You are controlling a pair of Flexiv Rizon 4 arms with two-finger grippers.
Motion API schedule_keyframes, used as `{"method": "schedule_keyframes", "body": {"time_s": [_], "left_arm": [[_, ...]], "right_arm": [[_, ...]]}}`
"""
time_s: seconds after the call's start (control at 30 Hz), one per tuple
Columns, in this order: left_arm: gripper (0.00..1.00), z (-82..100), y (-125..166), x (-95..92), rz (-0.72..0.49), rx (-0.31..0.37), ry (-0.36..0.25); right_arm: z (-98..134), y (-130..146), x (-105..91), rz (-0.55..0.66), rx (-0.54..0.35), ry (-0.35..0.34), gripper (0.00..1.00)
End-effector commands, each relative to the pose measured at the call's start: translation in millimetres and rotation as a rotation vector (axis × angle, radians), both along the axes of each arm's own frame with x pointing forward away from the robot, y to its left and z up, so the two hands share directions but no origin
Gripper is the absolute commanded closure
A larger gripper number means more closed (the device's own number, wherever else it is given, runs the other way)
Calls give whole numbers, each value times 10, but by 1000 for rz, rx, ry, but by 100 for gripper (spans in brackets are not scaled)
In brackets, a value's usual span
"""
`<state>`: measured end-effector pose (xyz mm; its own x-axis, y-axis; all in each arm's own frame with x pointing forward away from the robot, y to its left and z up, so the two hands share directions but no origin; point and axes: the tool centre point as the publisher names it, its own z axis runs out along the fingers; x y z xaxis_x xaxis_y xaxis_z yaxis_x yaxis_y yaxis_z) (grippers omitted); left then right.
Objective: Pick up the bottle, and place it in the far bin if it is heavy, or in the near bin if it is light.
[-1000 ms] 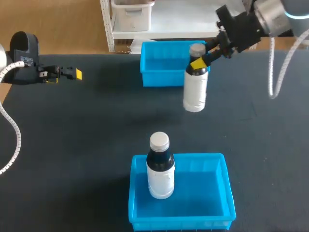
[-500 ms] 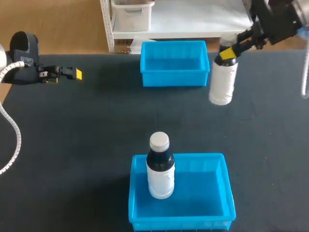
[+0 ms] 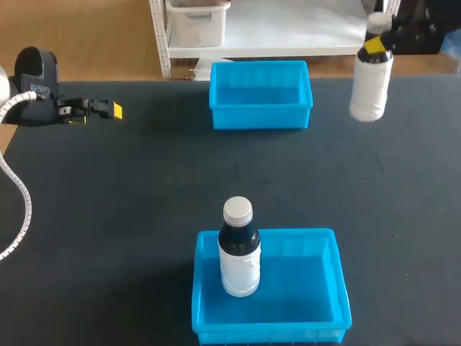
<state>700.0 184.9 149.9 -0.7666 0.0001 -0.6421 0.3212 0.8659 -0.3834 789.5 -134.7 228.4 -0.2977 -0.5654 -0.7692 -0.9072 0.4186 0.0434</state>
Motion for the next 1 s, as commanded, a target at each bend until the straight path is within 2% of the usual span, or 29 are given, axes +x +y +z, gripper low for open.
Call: {"method": "schedule_keyframes", "body": {"time_s": [0.03, 0.27, 0.47, 1.0], "left_arm": [[0, 0, 0, 0, 0, 0, 0], [0, 0, 0, 0, 0, 0, 0], [0, 0, 0, 0, 0, 0, 0], [0, 0, 0, 0, 0, 0, 0]], "right_arm": [[158, 131, 235, 37, -5, -7, 100], [285, 523, 651, 122, 24, -47, 100], [245, 884, 901, 191, 58, -51, 100], [-109, 1670, 1084, 334, 101, -12, 100]]}}
